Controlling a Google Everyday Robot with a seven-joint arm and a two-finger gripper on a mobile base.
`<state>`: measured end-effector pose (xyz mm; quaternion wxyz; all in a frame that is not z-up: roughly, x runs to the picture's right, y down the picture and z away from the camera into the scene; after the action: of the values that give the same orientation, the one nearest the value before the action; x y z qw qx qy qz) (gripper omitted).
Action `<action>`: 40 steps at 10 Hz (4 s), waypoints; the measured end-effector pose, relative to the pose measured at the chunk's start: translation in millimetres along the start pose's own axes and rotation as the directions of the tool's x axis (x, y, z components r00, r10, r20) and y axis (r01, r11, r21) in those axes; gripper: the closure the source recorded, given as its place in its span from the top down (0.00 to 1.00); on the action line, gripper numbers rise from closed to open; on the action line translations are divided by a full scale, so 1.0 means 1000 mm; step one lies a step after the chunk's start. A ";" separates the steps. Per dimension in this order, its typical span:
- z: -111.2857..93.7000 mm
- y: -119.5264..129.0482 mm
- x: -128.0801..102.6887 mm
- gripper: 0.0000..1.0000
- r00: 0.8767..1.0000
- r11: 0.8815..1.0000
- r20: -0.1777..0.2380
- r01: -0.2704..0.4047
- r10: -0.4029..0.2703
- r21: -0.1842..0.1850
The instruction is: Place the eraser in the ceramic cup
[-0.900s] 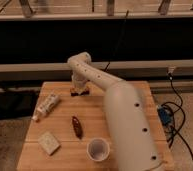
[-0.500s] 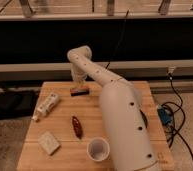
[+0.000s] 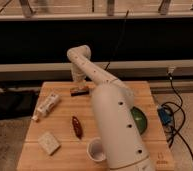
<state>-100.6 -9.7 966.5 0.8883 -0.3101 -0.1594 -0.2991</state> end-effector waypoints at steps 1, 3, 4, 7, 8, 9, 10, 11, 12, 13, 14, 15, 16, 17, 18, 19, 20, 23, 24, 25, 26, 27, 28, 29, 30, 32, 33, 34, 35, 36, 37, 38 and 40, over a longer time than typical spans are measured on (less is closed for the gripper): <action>0.002 0.001 0.001 0.80 1.000 1.000 -0.008 -0.013 0.013 -0.007; 0.009 0.004 0.002 0.80 0.999 0.999 -0.016 -0.041 0.041 -0.022; 0.013 0.007 0.002 0.80 0.999 0.999 -0.015 -0.045 0.045 -0.026; 0.025 0.011 0.008 0.80 0.998 0.998 -0.005 -0.062 0.062 -0.012; 0.028 0.012 0.011 0.80 0.998 0.998 -0.003 -0.067 0.067 -0.010; 0.030 0.014 0.015 0.80 0.997 0.997 -0.002 -0.075 0.075 -0.008; 0.033 0.013 0.017 0.77 0.997 0.997 -0.003 -0.076 0.076 -0.008; 0.036 0.013 0.017 0.71 0.997 0.997 -0.003 -0.076 0.076 -0.016; 0.038 0.014 0.018 0.61 0.997 0.997 -0.003 -0.076 0.076 -0.030; 0.040 0.014 0.019 0.48 0.997 0.996 -0.001 -0.076 0.076 -0.042; 0.042 0.014 0.020 0.38 0.997 0.996 0.002 -0.074 0.075 -0.050; 0.042 0.014 0.020 0.30 0.997 0.996 0.004 -0.074 0.074 -0.054; 0.043 0.014 0.020 0.17 0.997 0.996 0.007 -0.072 0.072 -0.057; 0.042 0.014 0.019 0.08 0.998 0.996 0.008 -0.069 0.069 -0.058; 0.039 0.014 0.017 0.02 0.998 0.996 0.008 -0.064 0.064 -0.058; 0.029 0.016 0.016 0.00 0.998 0.997 0.009 -0.062 0.063 -0.053; 0.020 0.018 0.016 0.00 0.998 0.997 0.006 -0.060 0.060 -0.045; -0.009 0.021 0.015 0.00 0.999 0.999 -0.002 -0.045 0.045 -0.017; -0.017 0.023 0.016 0.00 0.999 0.999 -0.004 -0.040 0.040 -0.013; -0.029 0.029 0.013 0.00 1.000 1.000 -0.005 -0.026 0.026 -0.007; -0.040 0.037 0.007 0.00 1.000 1.000 -0.003 -0.005 0.005 -0.003; -0.049 0.047 0.001 0.00 1.000 1.000 -0.001 0.015 -0.015 -0.002; -0.055 0.053 -0.005 0.00 0.999 0.999 0.003 0.033 -0.033 -0.003; -0.060 0.065 -0.018 0.00 0.998 0.998 0.017 0.064 -0.063 -0.008; -0.067 0.071 -0.027 0.00 0.996 0.996 0.027 0.088 -0.087 -0.007; -0.074 0.075 -0.036 0.00 0.991 0.992 0.041 0.128 -0.128 -0.004; -0.075 0.076 -0.039 0.00 0.989 0.990 0.045 0.140 -0.139 -0.009; -0.079 0.084 -0.045 0.00 0.986 0.987 0.049 0.160 -0.160 -0.013; -0.083 0.095 -0.051 0.00 0.982 0.983 0.053 0.182 -0.181 -0.021; -0.087 0.112 -0.061 0.00 0.975 0.976 0.059 0.217 -0.215 -0.025; -0.088 0.124 -0.065 0.00 0.969 0.971 0.061 0.239 -0.237 -0.028; -0.091 0.134 -0.067 0.00 0.965 0.966 0.060 0.257 -0.255 -0.024; -0.097 0.154 -0.066 0.00 0.954 0.955 0.063 0.295 -0.293 -0.019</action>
<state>-45.3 53.3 792.0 0.8242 -0.3044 -0.2259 -0.4208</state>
